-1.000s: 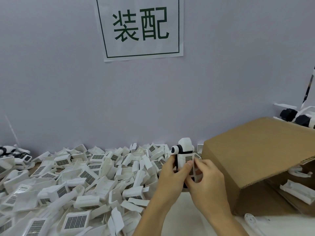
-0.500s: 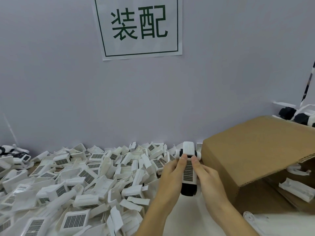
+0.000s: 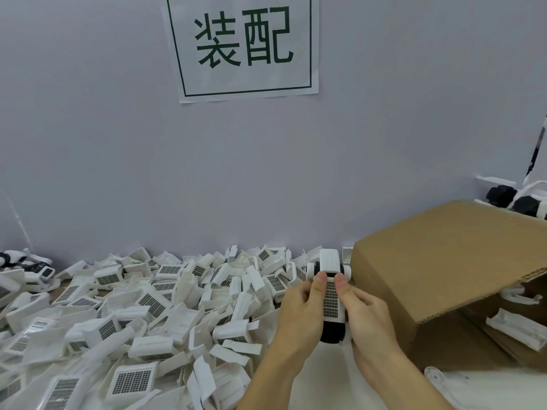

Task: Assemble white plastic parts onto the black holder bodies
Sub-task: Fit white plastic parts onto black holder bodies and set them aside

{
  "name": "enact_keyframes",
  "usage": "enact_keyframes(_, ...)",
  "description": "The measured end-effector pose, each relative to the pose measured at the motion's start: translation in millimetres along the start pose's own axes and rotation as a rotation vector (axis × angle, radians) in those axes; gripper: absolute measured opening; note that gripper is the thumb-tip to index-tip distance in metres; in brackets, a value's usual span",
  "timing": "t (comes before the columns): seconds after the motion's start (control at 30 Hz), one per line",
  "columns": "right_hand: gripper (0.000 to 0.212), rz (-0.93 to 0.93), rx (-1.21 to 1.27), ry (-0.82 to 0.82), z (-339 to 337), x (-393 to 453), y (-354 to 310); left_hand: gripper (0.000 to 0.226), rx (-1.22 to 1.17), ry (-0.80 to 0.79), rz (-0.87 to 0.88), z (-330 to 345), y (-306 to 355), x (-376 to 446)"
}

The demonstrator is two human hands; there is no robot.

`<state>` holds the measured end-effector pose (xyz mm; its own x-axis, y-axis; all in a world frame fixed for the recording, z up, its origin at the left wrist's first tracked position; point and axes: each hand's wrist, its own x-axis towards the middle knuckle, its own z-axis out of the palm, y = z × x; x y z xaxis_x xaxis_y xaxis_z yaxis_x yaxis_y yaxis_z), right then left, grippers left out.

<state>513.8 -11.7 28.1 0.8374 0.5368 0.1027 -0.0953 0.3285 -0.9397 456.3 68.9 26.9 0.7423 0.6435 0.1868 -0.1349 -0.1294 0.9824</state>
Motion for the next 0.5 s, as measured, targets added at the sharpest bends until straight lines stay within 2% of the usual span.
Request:
enact_keyframes(0.23, 0.031, -0.047, -0.079, 0.036, 0.8, 2.4, 3.8, 0.045, -0.049, 0.002, -0.039, 1.1, 1.3, 1.1)
enact_keyframes(0.5, 0.032, 0.019, -0.021, -0.061, -7.5, 6.2, 1.3, 0.032, -0.246, -0.049, -0.156, 0.0, 8.1, -2.4)
